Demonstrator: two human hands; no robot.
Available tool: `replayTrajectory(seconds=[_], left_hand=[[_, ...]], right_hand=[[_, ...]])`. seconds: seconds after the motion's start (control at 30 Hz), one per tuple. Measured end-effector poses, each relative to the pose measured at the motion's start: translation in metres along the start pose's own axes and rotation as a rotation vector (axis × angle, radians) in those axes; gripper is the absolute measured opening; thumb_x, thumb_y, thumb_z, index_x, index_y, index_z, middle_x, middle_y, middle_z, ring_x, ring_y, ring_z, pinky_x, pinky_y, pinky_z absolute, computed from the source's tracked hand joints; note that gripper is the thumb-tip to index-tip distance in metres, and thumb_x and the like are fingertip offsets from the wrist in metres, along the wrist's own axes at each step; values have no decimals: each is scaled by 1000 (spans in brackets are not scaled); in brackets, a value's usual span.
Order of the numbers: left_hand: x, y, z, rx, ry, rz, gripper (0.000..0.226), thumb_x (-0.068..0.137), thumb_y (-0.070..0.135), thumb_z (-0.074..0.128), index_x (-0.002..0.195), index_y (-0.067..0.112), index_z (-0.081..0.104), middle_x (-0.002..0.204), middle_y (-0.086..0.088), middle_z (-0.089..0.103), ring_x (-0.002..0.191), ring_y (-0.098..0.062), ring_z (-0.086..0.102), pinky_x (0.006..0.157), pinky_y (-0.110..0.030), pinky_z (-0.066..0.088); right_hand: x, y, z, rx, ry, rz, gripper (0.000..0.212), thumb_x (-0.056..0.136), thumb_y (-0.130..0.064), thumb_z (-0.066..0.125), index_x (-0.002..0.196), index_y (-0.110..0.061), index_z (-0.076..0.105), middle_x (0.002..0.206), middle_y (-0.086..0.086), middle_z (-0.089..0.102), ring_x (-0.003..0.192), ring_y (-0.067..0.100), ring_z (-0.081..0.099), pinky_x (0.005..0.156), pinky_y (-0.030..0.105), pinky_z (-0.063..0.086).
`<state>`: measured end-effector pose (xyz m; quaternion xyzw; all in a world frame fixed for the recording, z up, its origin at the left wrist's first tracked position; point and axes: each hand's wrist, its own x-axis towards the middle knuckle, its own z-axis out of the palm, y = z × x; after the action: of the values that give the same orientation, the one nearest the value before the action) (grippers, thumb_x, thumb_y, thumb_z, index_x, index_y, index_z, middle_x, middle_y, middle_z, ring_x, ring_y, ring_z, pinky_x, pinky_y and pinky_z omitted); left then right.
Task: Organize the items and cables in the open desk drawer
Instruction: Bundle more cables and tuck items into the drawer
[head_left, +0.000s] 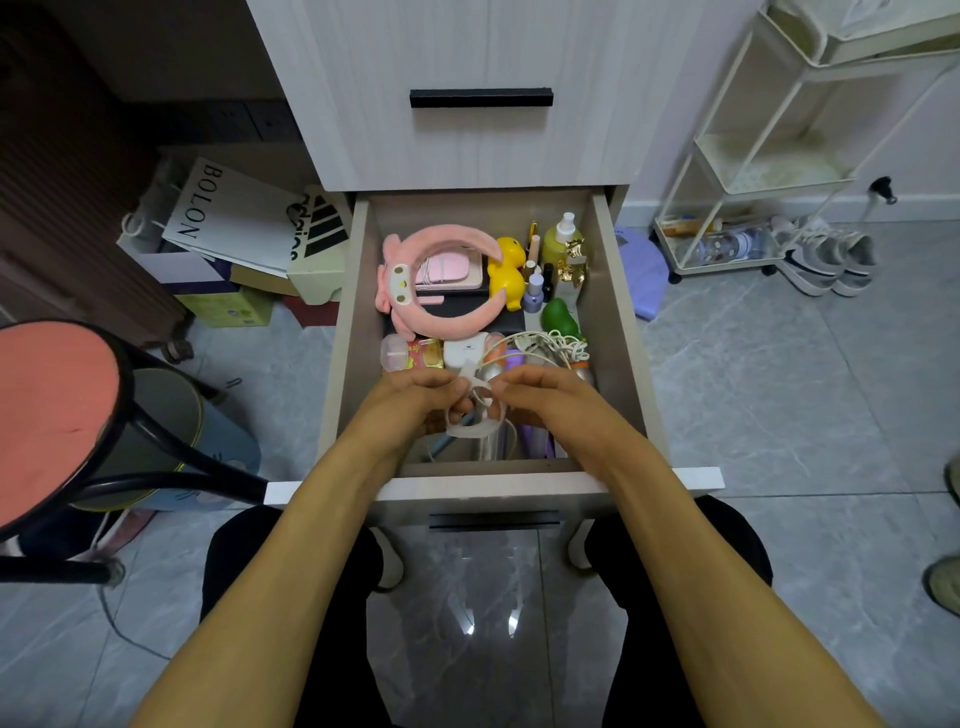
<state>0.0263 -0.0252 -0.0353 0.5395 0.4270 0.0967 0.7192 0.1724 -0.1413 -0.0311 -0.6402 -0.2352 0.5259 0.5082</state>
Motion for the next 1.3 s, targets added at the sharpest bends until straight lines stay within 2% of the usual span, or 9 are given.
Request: replayTrajectory(seconds=[0.2, 0.37, 0.5, 0.63, 0.83, 1.07, 1.17, 1.23, 1.3], left_hand=[[-2, 2, 3, -112, 17, 30, 9, 91, 6, 63, 90, 9, 72, 75, -7, 70, 72, -17, 66, 76, -32, 55], [-1, 1, 2, -142, 25, 66, 15, 92, 4, 59, 82, 10, 69, 69, -6, 69, 69, -17, 67, 81, -35, 54], [-1, 3, 3, -166, 12, 73, 15, 95, 7, 56, 85, 10, 67, 71, -5, 71, 75, -19, 68, 84, -38, 53], [-2, 1, 3, -51, -14, 115, 10, 93, 8, 60, 91, 7, 69, 74, -7, 70, 77, -20, 66, 90, -44, 53], [-1, 0, 6, 5, -70, 112, 8, 90, 6, 64, 94, 5, 71, 82, -4, 71, 73, -11, 66, 69, -25, 56], [-1, 1, 4, 92, -131, 5, 9, 90, 6, 64, 89, 6, 72, 80, -8, 67, 63, -13, 59, 62, -25, 52], [-2, 1, 5, 99, -123, 2, 7, 89, 4, 65, 88, 6, 72, 77, -7, 68, 61, -13, 61, 59, -25, 53], [-2, 1, 6, 114, -109, 7, 6, 89, 4, 65, 88, 7, 71, 77, -4, 69, 63, -11, 62, 58, -23, 53], [-1, 0, 6, 125, -88, 14, 7, 89, 4, 66, 88, 9, 71, 79, -1, 71, 67, -11, 64, 61, -23, 55]], right_hand=[[5, 2, 0, -48, 129, 30, 12, 88, -10, 67, 86, 1, 72, 93, 27, 67, 85, 23, 60, 97, 46, 49], [11, 7, 0, -90, 157, 74, 15, 84, -12, 70, 70, -12, 75, 82, 14, 69, 82, 21, 62, 98, 46, 50], [12, 7, -2, -84, 218, 98, 13, 84, -12, 69, 81, 0, 74, 80, 11, 70, 81, 19, 64, 96, 46, 51], [9, 4, -2, -125, 165, 72, 9, 84, -10, 69, 79, -6, 76, 87, 17, 72, 83, 20, 65, 97, 45, 52], [8, 7, -3, -159, 35, 40, 8, 80, -20, 70, 80, -20, 78, 92, 4, 75, 98, 25, 67, 100, 47, 49], [5, 1, 0, -90, 16, 63, 12, 84, -5, 64, 78, -9, 74, 102, 27, 67, 92, 30, 63, 102, 50, 46], [6, 1, 0, -71, 37, 82, 16, 85, -3, 61, 76, -11, 72, 95, 22, 68, 90, 27, 63, 102, 49, 47], [8, 2, 1, -51, 73, 95, 13, 85, -10, 61, 83, -8, 74, 94, 20, 70, 90, 27, 64, 101, 50, 47], [9, 3, 1, -41, 91, 116, 31, 80, -30, 65, 94, -3, 74, 94, 17, 73, 91, 25, 66, 99, 52, 48]])
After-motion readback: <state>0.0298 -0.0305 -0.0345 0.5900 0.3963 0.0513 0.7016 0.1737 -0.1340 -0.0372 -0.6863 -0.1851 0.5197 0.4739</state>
